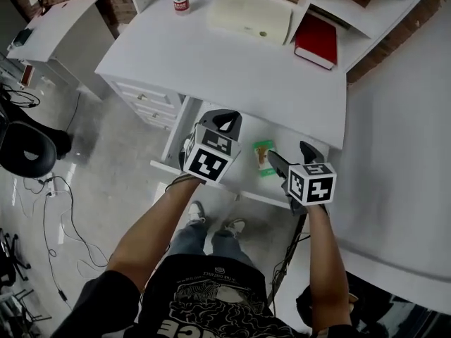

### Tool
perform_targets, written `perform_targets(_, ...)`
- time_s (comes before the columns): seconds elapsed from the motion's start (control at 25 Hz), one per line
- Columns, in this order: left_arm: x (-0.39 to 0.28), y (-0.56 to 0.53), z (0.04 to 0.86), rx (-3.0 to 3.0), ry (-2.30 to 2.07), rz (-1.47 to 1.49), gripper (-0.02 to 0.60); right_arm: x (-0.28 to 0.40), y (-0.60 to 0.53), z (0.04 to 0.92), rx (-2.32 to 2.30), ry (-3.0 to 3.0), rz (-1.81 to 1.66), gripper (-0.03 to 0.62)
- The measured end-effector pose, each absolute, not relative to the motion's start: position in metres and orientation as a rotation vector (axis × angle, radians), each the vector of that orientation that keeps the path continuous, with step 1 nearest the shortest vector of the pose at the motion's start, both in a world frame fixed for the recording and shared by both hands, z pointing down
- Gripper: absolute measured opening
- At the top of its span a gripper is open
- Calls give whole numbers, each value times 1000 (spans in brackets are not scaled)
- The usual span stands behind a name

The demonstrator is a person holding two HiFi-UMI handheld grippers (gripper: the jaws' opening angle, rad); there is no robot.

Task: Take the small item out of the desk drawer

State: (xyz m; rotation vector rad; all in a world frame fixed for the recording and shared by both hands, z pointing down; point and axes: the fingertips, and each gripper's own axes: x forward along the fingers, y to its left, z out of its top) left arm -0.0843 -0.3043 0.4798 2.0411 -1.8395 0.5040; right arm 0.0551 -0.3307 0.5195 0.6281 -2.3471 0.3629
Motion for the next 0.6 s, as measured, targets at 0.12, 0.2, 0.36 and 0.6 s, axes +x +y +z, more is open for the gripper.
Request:
perform_targets(0.12, -80, -299, 497, 2028, -1821, 502, 9, 53, -328, 536, 588, -2316, 348, 419)
perform_targets(0.2, -76, -295, 510, 2019, -1810, 510, 9, 53, -327, 551, 554, -2288, 343, 419)
perform_targets(0.36, -76, -290, 534, 2007, -1796, 521, 9, 49, -330, 576, 525, -2257, 364, 419)
perform_targets(0.6, -79, -286, 564, 1975, -1789, 521, 9, 48, -334, 609, 483, -2199, 373, 419)
